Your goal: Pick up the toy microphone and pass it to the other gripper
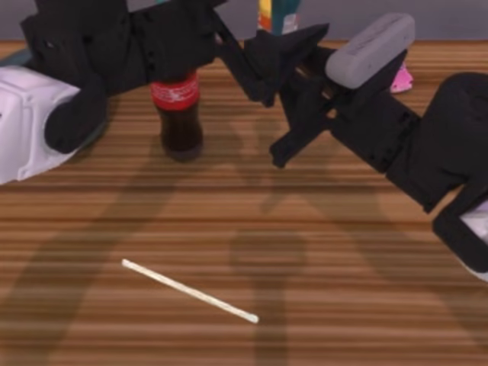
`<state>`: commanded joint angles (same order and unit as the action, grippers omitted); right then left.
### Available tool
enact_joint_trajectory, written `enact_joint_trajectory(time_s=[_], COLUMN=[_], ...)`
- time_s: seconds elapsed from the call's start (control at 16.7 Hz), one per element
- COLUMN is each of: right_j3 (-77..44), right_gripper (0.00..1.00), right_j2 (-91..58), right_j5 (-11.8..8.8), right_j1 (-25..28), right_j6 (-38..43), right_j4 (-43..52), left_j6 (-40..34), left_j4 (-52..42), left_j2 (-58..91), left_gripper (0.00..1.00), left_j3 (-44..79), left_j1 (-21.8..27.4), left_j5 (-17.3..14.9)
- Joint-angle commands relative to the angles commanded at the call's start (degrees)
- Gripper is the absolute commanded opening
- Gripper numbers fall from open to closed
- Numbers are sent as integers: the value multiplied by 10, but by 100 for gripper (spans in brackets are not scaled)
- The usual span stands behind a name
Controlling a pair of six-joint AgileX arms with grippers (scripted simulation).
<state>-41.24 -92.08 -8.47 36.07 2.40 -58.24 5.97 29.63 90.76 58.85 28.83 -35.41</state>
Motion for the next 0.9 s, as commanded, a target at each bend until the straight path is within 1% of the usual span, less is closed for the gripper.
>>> enact_joint_trajectory(time_s=[0.66,0.72,0.9], right_j3=[0,0,0], right_gripper=[0,0,0], right_j2=[0,0,0], right_j5=[0,0,0], right_j1=[0,0,0], right_j6=[0,0,0], right_j4=[0,0,0], left_j6=[0,0,0], left_j4=[0,0,0], left_j2=[0,0,0], left_gripper=[2,0,0], left_j3=[0,0,0], left_j1=[0,0,0], left_j5=[0,0,0])
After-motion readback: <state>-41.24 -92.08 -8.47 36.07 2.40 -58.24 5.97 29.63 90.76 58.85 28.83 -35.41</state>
